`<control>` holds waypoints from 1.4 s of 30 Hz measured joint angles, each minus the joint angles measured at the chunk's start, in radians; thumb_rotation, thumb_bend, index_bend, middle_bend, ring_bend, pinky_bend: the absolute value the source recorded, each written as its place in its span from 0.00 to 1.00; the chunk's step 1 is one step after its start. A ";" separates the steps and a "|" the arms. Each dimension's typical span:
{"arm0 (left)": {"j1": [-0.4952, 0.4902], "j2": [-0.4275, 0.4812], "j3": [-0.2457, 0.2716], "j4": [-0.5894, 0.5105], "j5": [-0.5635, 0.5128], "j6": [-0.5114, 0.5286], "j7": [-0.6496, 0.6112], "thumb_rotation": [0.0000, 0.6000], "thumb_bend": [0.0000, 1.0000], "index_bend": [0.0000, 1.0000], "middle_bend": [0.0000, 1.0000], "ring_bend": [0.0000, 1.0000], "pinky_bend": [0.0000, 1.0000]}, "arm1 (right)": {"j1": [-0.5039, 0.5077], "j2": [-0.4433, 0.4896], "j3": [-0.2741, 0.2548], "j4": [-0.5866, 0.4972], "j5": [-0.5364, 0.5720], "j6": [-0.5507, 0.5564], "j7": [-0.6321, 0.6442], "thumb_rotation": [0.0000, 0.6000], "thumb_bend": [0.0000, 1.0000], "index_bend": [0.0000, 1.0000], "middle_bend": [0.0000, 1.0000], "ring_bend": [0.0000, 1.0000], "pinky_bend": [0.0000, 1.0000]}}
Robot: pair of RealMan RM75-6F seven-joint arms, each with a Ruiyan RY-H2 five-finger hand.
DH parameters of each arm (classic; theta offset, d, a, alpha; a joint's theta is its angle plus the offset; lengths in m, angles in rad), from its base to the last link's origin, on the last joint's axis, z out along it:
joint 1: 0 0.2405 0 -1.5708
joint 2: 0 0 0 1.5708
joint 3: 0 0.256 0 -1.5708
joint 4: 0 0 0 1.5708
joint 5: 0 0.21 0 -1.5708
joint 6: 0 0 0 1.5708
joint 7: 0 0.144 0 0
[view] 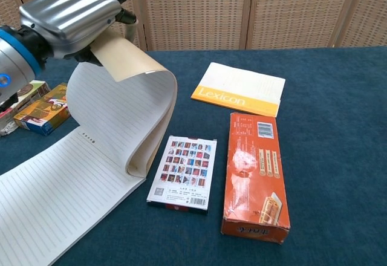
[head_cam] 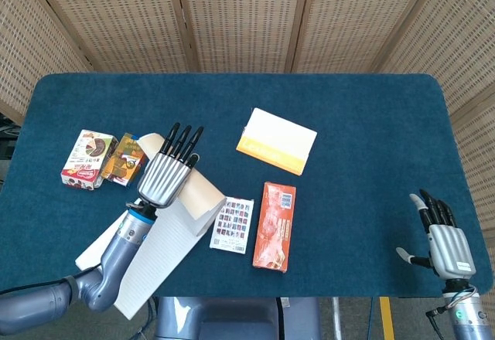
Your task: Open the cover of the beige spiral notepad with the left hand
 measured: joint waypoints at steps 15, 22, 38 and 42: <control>-0.152 -0.157 -0.055 0.271 -0.129 -0.064 -0.040 1.00 0.42 0.53 0.00 0.00 0.00 | 0.005 0.004 0.007 -0.006 0.022 -0.020 0.035 1.00 0.00 0.00 0.00 0.00 0.00; -0.203 -0.231 -0.046 0.404 -0.175 -0.086 -0.075 1.00 0.36 0.09 0.00 0.00 0.00 | 0.005 0.004 0.009 -0.002 0.025 -0.022 0.045 1.00 0.00 0.00 0.00 0.00 0.00; -0.185 -0.174 -0.021 0.294 -0.200 -0.026 -0.136 1.00 0.01 0.00 0.00 0.00 0.00 | 0.005 0.006 0.010 -0.003 0.026 -0.020 0.035 1.00 0.00 0.00 0.00 0.00 0.00; -0.137 -0.105 0.002 0.156 -0.197 0.013 -0.153 1.00 0.00 0.00 0.00 0.00 0.00 | 0.004 0.004 0.010 0.001 0.024 -0.014 0.022 1.00 0.00 0.00 0.00 0.00 0.00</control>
